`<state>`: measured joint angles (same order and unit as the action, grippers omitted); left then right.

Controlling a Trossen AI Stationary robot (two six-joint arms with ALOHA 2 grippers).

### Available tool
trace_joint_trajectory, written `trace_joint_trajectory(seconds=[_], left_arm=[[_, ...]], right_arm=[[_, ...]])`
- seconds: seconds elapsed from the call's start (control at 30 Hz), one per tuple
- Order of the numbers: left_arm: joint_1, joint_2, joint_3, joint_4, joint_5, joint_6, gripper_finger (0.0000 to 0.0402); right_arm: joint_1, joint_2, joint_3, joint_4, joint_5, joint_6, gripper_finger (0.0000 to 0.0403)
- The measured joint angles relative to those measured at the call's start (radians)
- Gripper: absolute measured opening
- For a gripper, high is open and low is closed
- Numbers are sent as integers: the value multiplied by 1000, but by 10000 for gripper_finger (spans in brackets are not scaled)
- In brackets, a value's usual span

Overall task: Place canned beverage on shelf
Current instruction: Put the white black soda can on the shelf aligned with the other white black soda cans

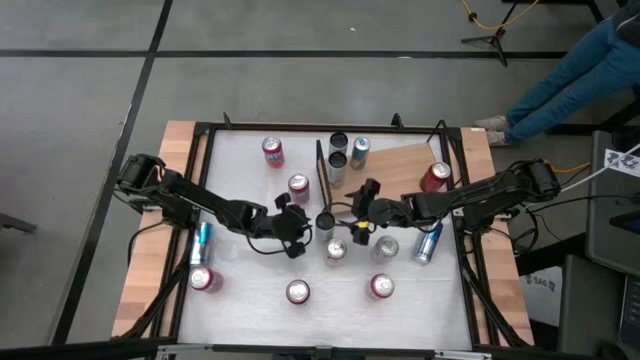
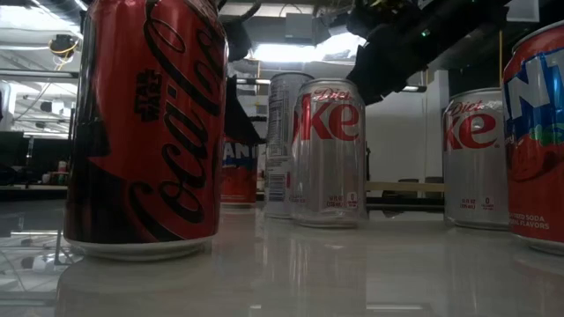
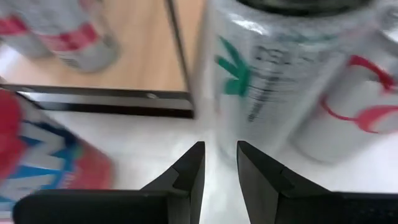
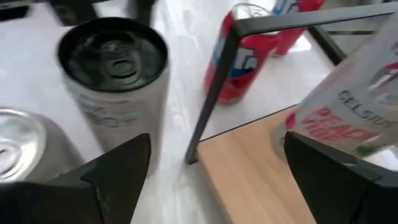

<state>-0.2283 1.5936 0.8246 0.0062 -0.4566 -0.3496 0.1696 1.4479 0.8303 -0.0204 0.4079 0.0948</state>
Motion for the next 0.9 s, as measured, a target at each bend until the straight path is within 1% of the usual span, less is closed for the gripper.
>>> trace_joint_trajectory(seconds=[0.13, 0.3, 0.37, 0.43, 0.63, 0.8, 0.9], left_arm=[[-9, 0, 0, 7, 72, -29, 85], [-22, 0, 0, 58, 73, -41, 85], [-22, 0, 0, 59, 57, -41, 85], [-22, 0, 0, 62, 20, -41, 85], [-14, 0, 0, 54, -34, -40, 85], [-4, 1, 0, 55, -80, -33, 85], [5, 1, 0, 51, -91, -24, 85]], right_arm=[[0, 10, 0, 8, 10, 0, 360], [0, 23, 1, 33, 5, 0, 360], [0, 37, 1, 59, 2, 1, 360], [0, 49, 0, 65, -3, 0, 360], [0, 62, 0, 77, -60, 0, 360], [0, 63, 0, 99, -131, -11, 360], [1, 63, 1, 116, -175, -28, 360]])
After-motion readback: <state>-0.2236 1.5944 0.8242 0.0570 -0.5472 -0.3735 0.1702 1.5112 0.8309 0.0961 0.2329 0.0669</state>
